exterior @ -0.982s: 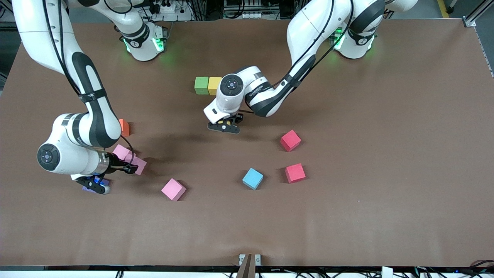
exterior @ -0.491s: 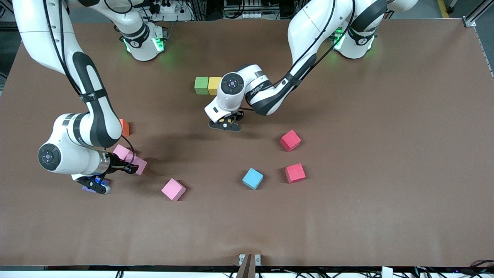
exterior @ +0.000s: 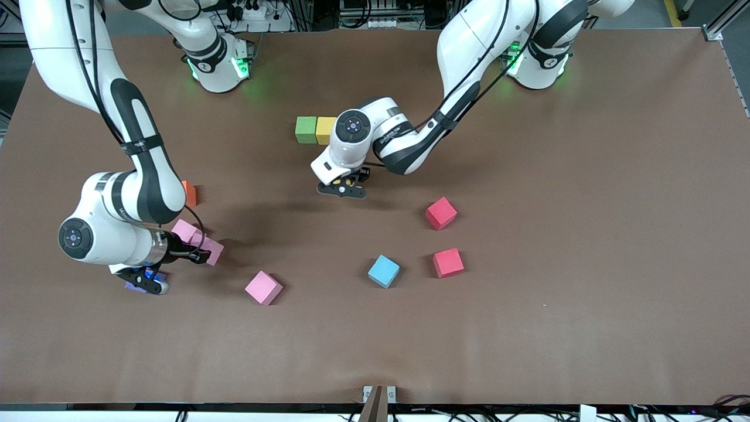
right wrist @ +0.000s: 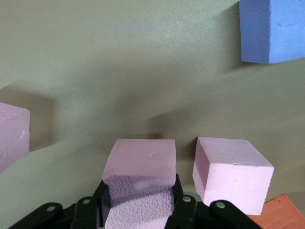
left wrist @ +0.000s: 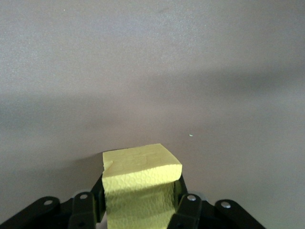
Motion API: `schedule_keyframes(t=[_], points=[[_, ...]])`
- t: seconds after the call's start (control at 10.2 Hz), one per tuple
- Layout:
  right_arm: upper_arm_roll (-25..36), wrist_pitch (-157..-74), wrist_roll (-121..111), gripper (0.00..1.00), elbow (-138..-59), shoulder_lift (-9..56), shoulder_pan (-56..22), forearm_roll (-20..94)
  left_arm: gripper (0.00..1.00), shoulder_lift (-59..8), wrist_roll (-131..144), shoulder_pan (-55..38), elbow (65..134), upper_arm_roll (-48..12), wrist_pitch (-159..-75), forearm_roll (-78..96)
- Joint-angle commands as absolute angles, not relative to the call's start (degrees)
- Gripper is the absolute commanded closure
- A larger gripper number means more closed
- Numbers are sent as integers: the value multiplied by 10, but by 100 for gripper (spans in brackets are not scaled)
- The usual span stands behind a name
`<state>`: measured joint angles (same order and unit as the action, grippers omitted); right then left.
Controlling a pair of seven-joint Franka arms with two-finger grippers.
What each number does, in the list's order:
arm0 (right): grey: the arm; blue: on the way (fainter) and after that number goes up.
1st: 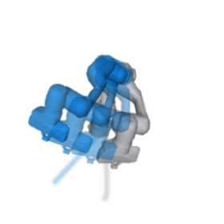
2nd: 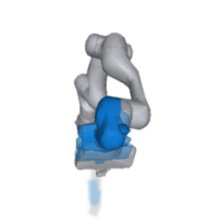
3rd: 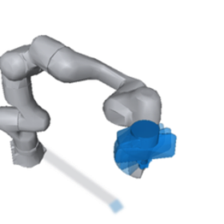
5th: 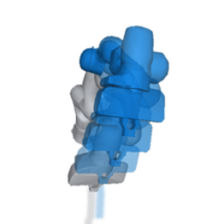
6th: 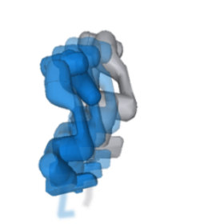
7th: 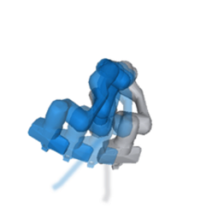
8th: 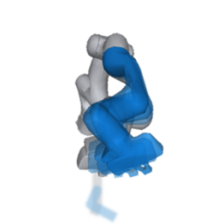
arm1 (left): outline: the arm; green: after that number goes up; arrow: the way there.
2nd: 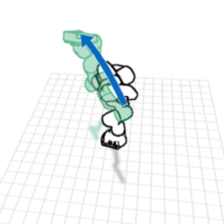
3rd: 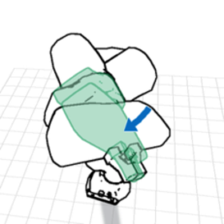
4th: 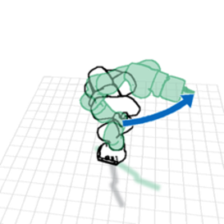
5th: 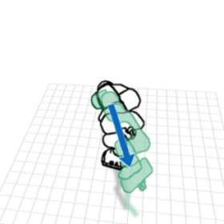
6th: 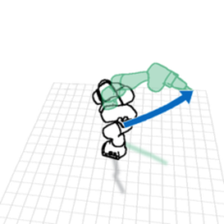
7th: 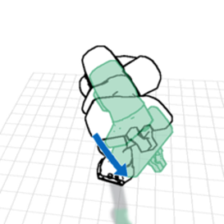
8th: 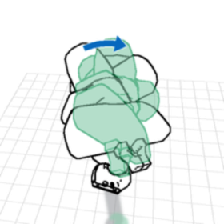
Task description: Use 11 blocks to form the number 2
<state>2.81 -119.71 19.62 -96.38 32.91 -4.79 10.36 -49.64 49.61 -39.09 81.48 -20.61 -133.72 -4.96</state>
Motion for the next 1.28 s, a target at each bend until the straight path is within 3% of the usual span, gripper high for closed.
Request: schedule_keyframes(t=[0.0,0.1,0.29,1.18], points=[[27,-1191,194,100,-966,321,-48,108,51,-481,502,-386,840,-210,-1343,-48],[27,-1191,194,100,-966,321,-48,108,34,-481,502,-386,841,-210,-1343,-48],[27,-1191,194,99,-966,321,-48,108,9,-481,502,-386,840,-210,-1343,-48],[26,-1188,201,100,-967,321,-55,109,0,-455,510,-366,837,-214,-1342,-43]])
